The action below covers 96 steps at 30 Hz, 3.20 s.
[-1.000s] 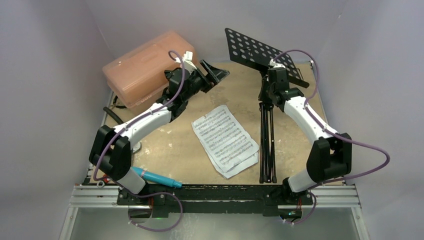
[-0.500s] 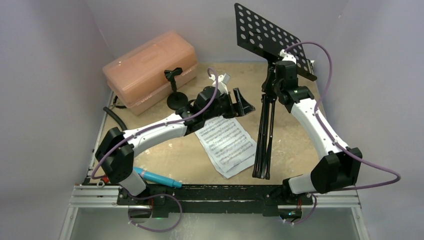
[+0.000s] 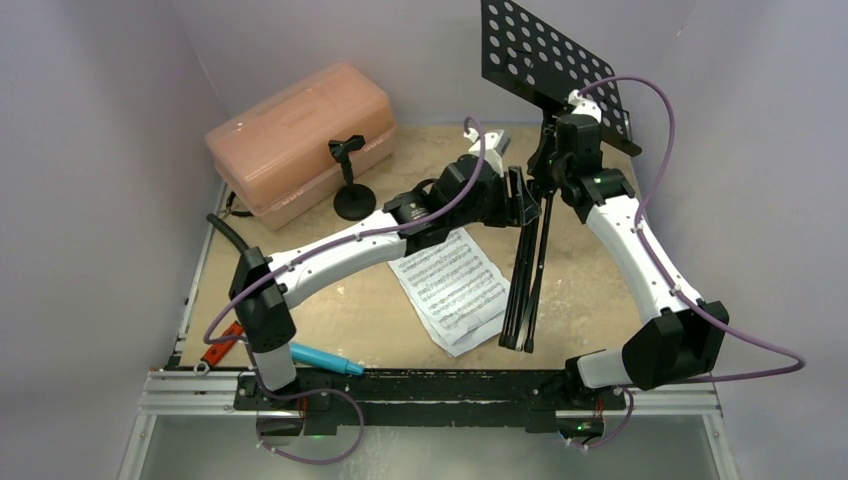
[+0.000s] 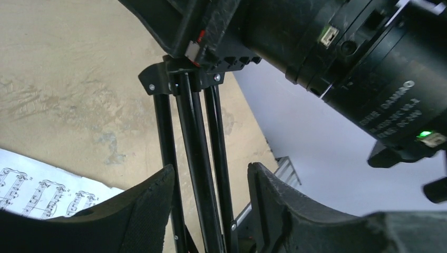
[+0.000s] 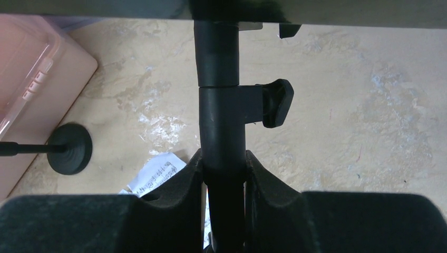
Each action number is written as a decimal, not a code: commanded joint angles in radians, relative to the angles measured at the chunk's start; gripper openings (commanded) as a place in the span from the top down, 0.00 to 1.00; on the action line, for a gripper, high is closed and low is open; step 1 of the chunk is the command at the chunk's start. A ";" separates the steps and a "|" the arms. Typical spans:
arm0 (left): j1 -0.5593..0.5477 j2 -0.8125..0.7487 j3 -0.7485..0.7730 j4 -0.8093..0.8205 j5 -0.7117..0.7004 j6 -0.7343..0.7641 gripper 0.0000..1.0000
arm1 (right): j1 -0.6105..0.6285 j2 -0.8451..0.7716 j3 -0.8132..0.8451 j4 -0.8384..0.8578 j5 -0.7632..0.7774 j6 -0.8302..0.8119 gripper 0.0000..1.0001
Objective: Set up the instrument practice props
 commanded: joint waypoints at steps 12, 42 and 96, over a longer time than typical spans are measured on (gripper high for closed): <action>-0.036 0.114 0.165 -0.195 -0.062 0.096 0.72 | 0.000 -0.097 0.167 0.196 0.021 0.003 1.00; -0.035 -0.075 -0.115 0.143 -0.056 0.096 1.00 | 0.001 -0.145 0.278 0.254 -0.109 0.017 1.00; -0.012 -0.167 -0.255 0.297 -0.279 0.377 1.00 | 0.001 -0.450 -0.111 0.938 -0.640 -0.218 1.00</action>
